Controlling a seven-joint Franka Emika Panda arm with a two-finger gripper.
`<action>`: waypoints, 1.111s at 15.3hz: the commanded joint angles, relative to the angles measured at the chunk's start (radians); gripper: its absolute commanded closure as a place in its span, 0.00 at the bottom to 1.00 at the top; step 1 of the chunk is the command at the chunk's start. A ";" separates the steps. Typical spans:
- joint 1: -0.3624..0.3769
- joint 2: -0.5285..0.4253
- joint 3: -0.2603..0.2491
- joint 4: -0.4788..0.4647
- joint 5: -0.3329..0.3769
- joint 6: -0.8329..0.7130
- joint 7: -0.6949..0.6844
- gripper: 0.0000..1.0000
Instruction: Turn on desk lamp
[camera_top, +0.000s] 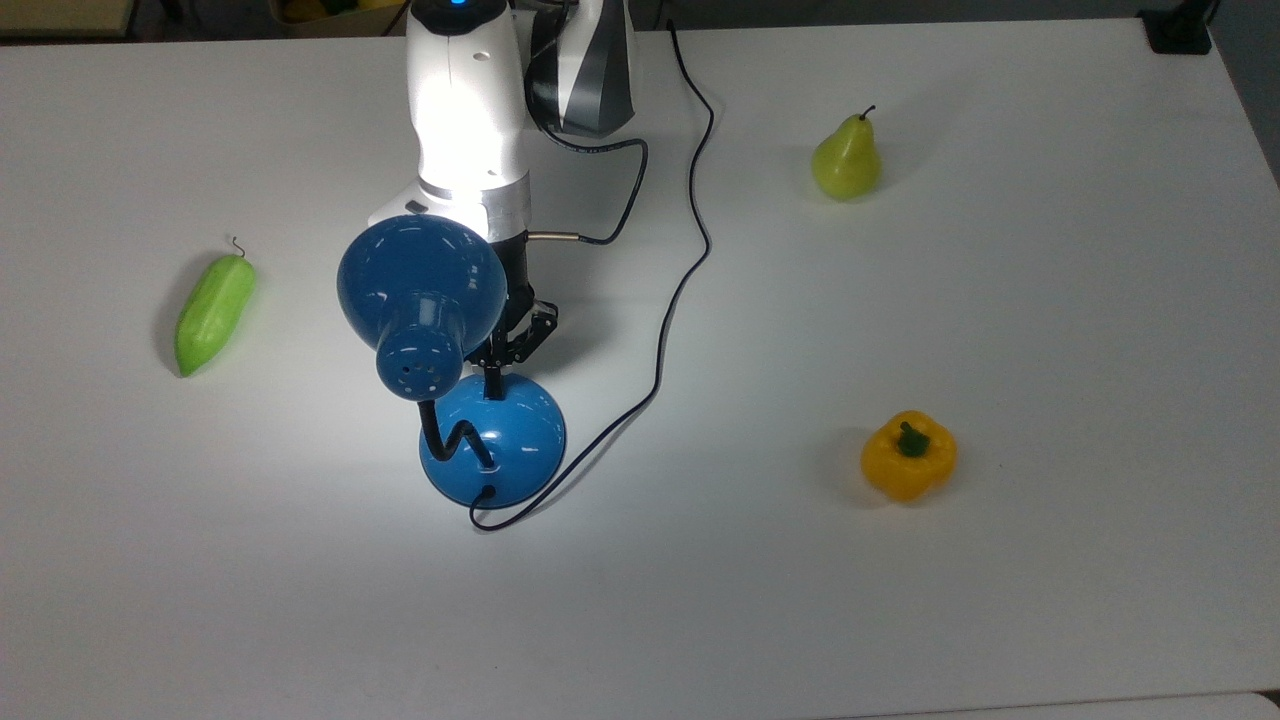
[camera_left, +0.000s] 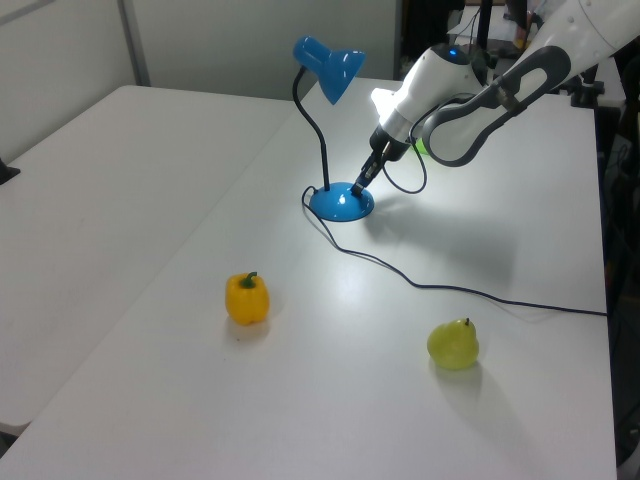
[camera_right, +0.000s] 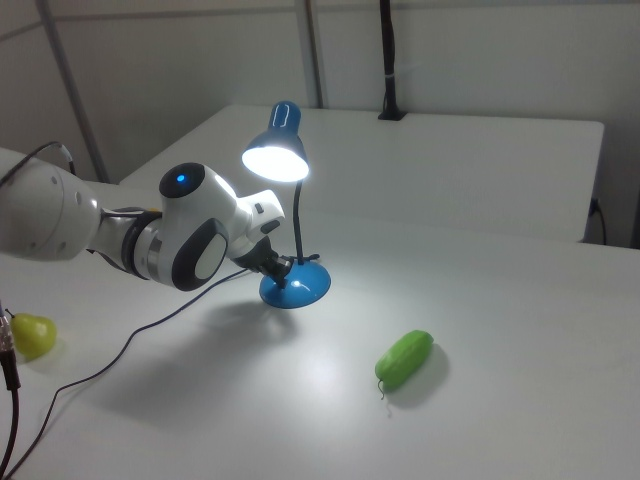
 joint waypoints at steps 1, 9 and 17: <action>0.024 -0.131 -0.004 -0.083 -0.011 -0.150 -0.011 1.00; 0.038 -0.329 -0.004 0.055 -0.011 -0.932 -0.035 0.04; 0.038 -0.371 0.002 0.343 0.001 -1.335 0.166 0.00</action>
